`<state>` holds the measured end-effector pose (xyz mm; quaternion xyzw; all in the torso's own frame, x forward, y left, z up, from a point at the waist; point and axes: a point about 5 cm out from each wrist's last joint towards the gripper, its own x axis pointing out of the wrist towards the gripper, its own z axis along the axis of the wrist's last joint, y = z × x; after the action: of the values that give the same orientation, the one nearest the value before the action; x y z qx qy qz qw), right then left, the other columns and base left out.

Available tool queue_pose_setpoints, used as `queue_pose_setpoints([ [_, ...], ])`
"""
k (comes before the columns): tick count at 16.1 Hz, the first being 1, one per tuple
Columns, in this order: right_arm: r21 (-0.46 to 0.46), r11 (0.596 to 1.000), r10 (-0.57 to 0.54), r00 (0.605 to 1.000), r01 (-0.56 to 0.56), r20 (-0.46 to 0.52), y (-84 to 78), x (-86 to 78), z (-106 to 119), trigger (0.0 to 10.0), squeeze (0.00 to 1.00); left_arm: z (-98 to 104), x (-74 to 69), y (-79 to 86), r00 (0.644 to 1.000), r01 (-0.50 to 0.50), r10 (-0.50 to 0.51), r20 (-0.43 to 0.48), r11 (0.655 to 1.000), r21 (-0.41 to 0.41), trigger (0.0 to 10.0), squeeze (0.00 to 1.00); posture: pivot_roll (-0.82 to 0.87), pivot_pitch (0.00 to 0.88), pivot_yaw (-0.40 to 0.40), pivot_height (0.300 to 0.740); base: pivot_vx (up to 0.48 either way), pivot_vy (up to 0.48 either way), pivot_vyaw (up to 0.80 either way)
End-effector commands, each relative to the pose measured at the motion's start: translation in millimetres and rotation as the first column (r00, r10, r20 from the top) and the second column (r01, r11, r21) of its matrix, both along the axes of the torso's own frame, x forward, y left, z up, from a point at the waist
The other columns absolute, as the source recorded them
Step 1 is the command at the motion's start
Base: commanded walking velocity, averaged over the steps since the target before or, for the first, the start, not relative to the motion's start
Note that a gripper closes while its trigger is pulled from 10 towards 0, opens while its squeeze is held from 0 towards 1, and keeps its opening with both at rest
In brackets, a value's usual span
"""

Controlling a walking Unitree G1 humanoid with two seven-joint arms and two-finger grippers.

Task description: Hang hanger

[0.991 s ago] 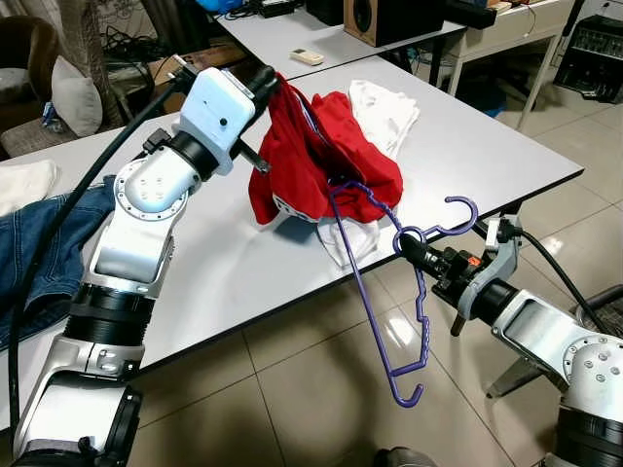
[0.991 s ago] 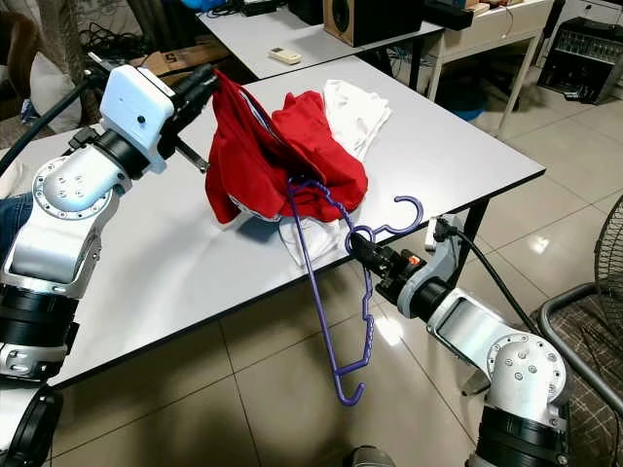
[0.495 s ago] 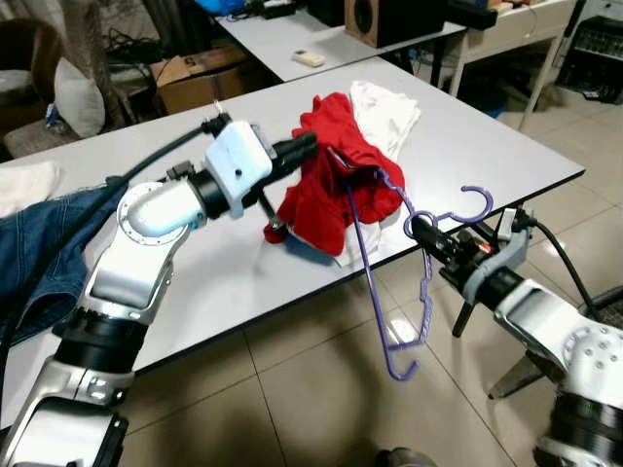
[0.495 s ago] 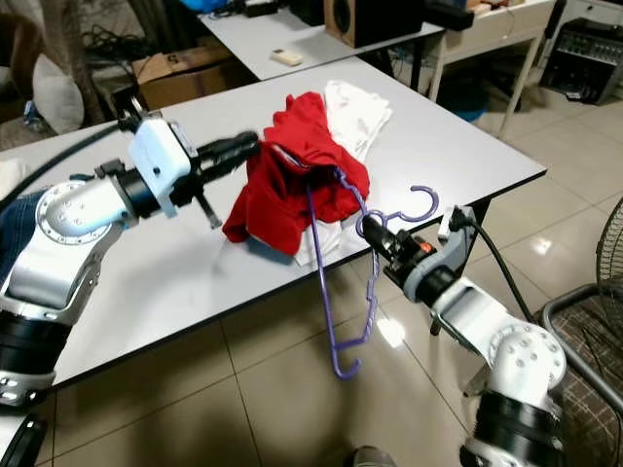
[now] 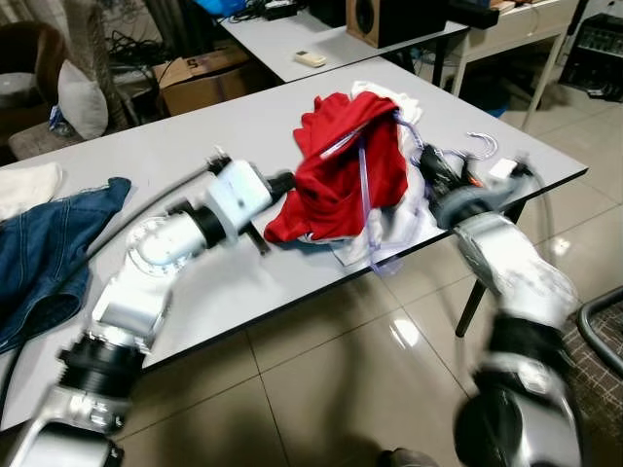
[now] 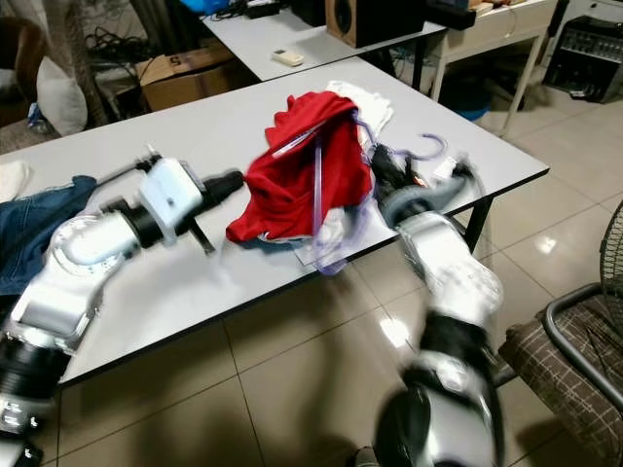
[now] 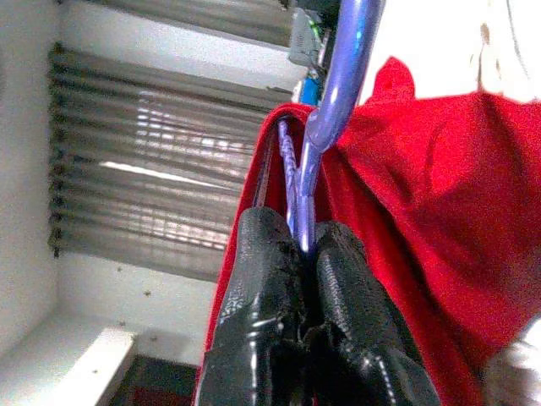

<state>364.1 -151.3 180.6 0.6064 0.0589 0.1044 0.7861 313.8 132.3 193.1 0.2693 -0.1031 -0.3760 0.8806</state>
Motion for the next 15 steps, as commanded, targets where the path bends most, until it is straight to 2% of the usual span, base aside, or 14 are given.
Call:
queue_pose_setpoints([
  [1,0.04,0.998,-0.054,0.998,0.054,-0.023,3.5,10.0,2.4,10.0,0.0,-2.4,-8.2,-5.2,0.998,0.067,-0.067,-0.005,0.997,0.033,0.0,0.0,-0.12,0.0,0.13,0.74,0.0,0.0,0.0],
  [2,0.043,0.997,-0.063,0.997,0.065,-0.033,8.8,15.6,3.3,10.0,0.0,-5.5,-14.9,-10.7,0.992,0.129,-0.128,-0.021,0.991,0.035,0.0,0.0,-0.12,0.0,0.13,0.74,0.0,0.0,0.0],
  [3,0.041,0.996,-0.072,0.996,0.074,-0.048,12.9,19.8,3.0,10.0,0.0,-6.7,-22.2,-16.8,0.98,0.192,-0.192,-0.053,0.981,-0.002,0.0,0.0,-0.12,0.0,0.13,0.74,0.0,0.0,0.0],
  [4,0.074,0.993,-0.088,0.995,0.091,-0.053,15.3,23.4,5.1,10.0,0.0,-9.9,-27.7,-19.1,0.969,0.231,-0.23,-0.087,0.973,0.0,0.0,0.0,-0.11,0.0,0.13,0.74,0.0,0.0,0.0],
  [6,0.08,0.99,-0.108,0.993,0.112,-0.053,17.4,28.5,8.3,10.0,0.0,-15.0,-32.2,-18.9,0.959,0.257,-0.253,-0.129,0.966,0.011,0.0,0.0,-0.11,0.0,0.134,0.74,0.0,0.0,0.0],
  [9,0.028,0.99,-0.139,0.989,0.14,-0.045,21.2,36.8,12.1,10.0,0.0,-6.6,-35.1,-24.9,0.946,0.275,-0.288,-0.15,0.956,-0.104,0.0,0.0,-0.11,0.0,0.131,0.74,0.0,0.0,0.0],
  [11,-0.014,0.991,-0.133,0.99,0.133,-0.039,26.0,38.1,11.7,10.0,0.0,-0.7,-40.7,-37.2,0.923,0.317,-0.348,-0.163,0.929,-0.189,0.0,0.0,-0.11,0.0,0.128,0.74,0.0,0.0,0.0],
  [13,-0.046,0.992,-0.12,0.992,0.119,-0.032,31.2,38.8,11.8,10.0,0.0,1.0,-40.9,-45.9,0.92,0.325,-0.358,-0.161,0.924,-0.202,0.0,0.0,-0.11,0.0,0.124,0.74,0.0,0.0,0.0],
  [15,-0.044,0.994,-0.103,0.994,0.102,-0.03,39.5,39.7,12.1,10.0,0.0,0.4,-40.1,-62.8,0.916,0.343,-0.37,-0.151,0.922,-0.18,0.0,0.0,-0.11,0.0,0.121,0.74,0.0,0.0,0.0],
])
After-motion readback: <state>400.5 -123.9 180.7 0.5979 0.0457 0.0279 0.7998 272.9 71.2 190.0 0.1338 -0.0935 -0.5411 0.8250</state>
